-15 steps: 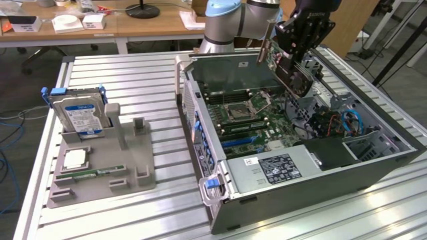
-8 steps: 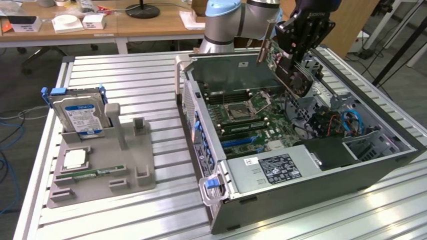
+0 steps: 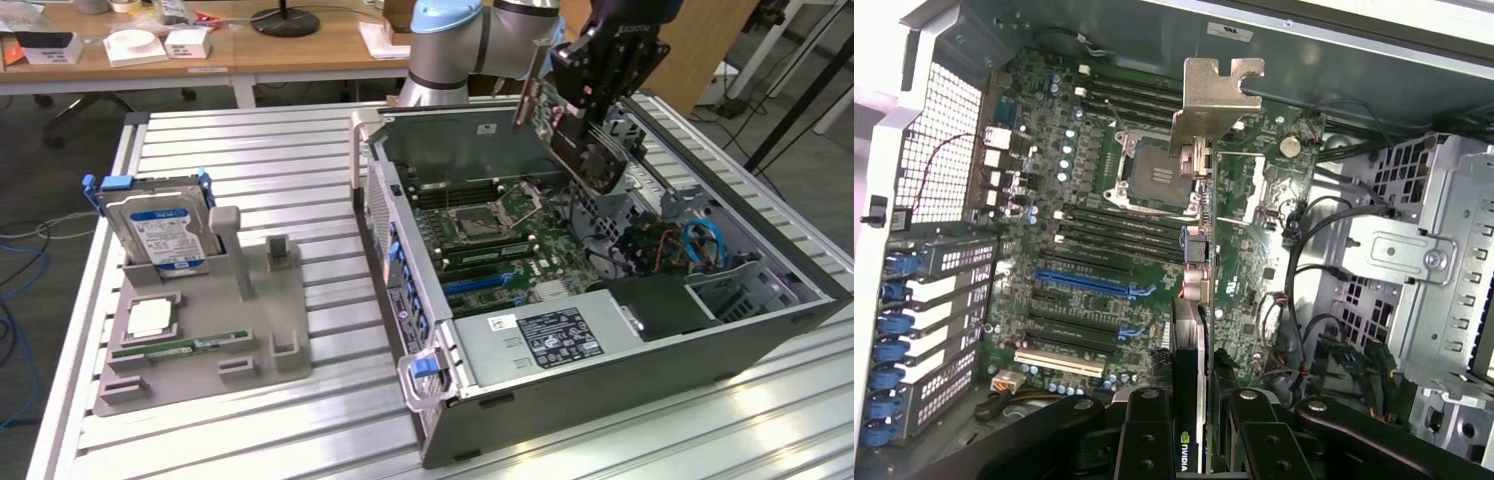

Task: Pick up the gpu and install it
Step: 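Insert the gpu into the slot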

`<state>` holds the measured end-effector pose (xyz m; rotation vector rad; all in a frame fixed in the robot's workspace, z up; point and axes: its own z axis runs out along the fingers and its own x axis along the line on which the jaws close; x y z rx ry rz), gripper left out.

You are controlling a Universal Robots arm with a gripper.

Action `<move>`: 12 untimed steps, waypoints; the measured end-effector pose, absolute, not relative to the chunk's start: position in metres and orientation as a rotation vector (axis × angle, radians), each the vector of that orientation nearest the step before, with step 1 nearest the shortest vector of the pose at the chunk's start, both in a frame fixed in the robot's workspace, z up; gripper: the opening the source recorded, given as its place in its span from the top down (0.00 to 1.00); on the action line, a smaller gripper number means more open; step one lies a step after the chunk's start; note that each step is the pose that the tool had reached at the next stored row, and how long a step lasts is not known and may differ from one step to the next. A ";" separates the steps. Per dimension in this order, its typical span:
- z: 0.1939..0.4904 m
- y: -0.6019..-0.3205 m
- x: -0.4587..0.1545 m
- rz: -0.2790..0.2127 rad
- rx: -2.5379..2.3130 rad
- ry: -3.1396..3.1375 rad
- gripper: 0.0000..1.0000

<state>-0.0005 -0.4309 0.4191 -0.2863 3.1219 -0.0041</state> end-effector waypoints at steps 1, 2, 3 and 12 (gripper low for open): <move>0.419 -0.431 0.000 -0.004 -0.299 3.121 0.74; 0.419 -0.431 0.000 -0.004 -0.313 3.119 0.74; 0.419 -0.431 0.000 -0.004 -0.329 3.118 0.74; 0.419 -0.431 0.000 -0.004 -0.464 3.100 0.74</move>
